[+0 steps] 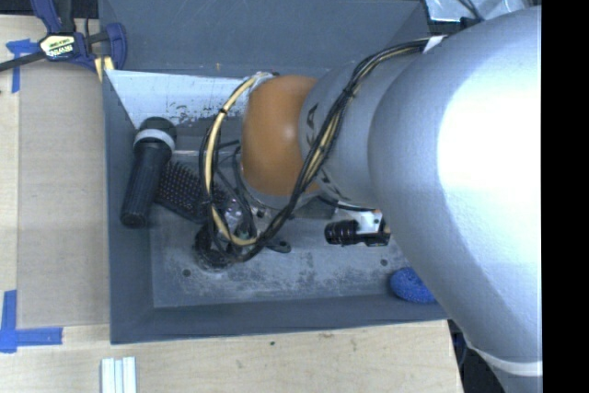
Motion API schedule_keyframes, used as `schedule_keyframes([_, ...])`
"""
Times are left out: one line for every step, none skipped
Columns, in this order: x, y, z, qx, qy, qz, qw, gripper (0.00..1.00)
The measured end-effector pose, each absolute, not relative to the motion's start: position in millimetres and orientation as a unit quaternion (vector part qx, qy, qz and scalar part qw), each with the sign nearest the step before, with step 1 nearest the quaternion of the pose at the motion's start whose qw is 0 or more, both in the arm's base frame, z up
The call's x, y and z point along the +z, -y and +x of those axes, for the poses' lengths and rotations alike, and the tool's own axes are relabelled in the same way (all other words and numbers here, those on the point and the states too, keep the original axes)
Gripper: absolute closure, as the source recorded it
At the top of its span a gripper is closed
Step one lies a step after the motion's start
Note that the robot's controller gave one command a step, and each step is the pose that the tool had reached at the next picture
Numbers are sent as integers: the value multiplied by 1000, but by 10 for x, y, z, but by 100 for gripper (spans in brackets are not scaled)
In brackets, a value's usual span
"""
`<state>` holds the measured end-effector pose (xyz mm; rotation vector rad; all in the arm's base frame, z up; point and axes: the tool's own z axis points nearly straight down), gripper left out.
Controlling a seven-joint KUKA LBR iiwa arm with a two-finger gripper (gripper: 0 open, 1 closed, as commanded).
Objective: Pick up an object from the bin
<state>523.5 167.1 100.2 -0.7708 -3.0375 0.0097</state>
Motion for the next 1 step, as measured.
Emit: schedule_keyframes([1219,-1674,5241,3,969,-245,3,100])
